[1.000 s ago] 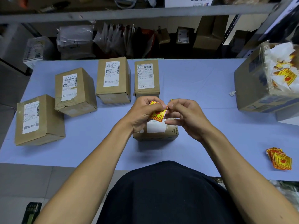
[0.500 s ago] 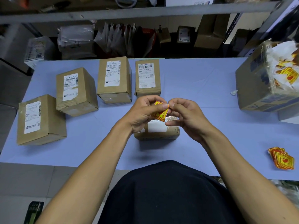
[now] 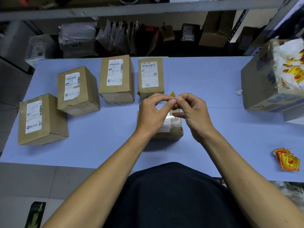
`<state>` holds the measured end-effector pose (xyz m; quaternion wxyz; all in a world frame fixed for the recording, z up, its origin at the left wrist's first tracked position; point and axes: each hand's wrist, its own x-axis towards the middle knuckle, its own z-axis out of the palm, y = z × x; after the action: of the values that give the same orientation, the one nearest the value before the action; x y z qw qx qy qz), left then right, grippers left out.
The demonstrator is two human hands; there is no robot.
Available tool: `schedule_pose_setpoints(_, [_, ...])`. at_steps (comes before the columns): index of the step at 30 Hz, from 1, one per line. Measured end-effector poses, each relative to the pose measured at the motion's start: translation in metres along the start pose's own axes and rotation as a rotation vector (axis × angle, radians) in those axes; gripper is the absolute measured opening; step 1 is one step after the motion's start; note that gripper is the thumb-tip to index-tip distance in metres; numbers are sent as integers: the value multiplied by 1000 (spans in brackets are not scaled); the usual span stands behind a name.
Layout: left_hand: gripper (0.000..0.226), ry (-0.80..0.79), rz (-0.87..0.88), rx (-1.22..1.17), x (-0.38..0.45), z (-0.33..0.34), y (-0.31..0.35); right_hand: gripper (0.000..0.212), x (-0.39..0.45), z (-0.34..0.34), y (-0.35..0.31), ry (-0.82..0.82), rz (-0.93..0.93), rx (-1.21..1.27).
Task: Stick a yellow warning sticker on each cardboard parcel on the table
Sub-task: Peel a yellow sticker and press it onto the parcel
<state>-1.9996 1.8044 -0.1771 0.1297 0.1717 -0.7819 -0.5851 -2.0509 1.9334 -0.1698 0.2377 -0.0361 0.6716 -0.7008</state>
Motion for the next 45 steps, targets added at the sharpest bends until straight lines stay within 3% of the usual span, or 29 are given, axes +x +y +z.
schedule_pose_setpoints(8, [11,-27,63,-74,2,-2,1,15,-1,-4,-1,5,-90,-93])
schedule_pose_setpoints(23, [10,-30,173,113,2,-3,9,18,-3,-5,-7,35,-84,-44])
schedule_pose_setpoints(30, [12,-13,288,226,1,-4,13,17,0,-5,-4,58,-123,-151])
schedule_pose_setpoints(45, [12,-17,-91,-21,1,5,6,13,3,-3,7,43,-247,-447])
